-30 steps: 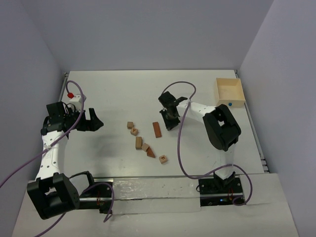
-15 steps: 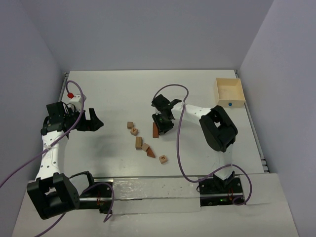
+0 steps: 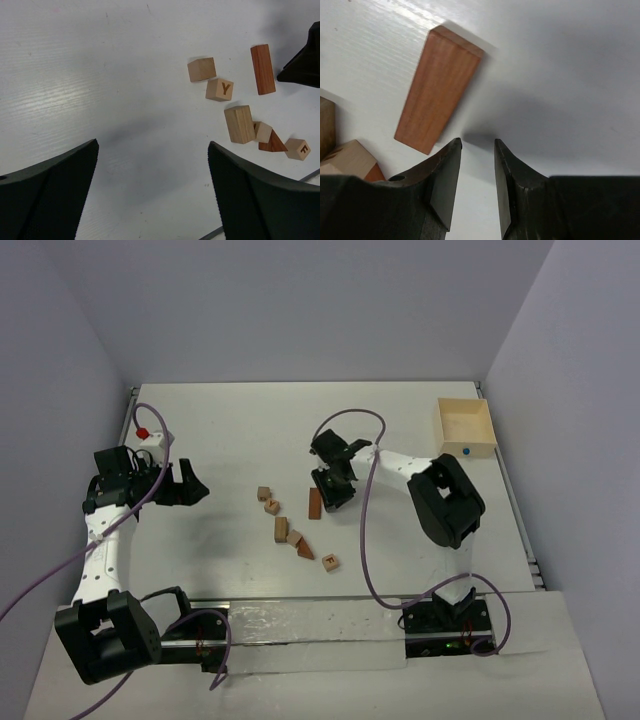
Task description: Build the wood block tower
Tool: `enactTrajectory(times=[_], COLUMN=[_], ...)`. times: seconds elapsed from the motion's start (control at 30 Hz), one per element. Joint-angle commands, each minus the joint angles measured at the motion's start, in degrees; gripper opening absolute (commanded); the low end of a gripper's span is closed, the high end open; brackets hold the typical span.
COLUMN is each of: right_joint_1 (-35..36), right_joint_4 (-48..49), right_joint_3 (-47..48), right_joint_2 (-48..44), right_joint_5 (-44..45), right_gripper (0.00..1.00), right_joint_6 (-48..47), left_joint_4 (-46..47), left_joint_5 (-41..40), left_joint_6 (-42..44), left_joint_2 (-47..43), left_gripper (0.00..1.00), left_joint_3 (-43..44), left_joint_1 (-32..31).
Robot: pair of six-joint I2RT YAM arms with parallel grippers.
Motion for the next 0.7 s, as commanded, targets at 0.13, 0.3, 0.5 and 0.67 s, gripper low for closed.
enactTrajectory(times=[0.13,0.3,0.5,0.67], right_joint_1=[-6.2,-6.1,-6.5,-6.9], right_joint_4=[0.7,4.6,2.1,4.6], right_joint_3=[-5.8,-14.1,-17.8,-20.0], right_joint_2=[-22.4,-33.3,-36.1,-40.1], right_joint_5=[0.9,1.9,9.7,14.5], right_gripper=[0.41,0.73,0.99,1.00], right_joint_6=[-10.9,-15.8,-12.8,-7.9], left_joint_4=[1.9,3.2,1.9,-0.9], left_joint_5=[-0.3,-11.0,-26.2,-35.7], left_joint_6=[0.5,-0.2,-12.0,-22.2], left_joint_2=[-2.2,-2.5,3.9,12.0], left_gripper=[0.72,0.54,0.49,0.50], left_joint_3=[1.4,1.5,8.5,13.3], left_joint_1=[-1.9,-15.4,-35.0,-44.7])
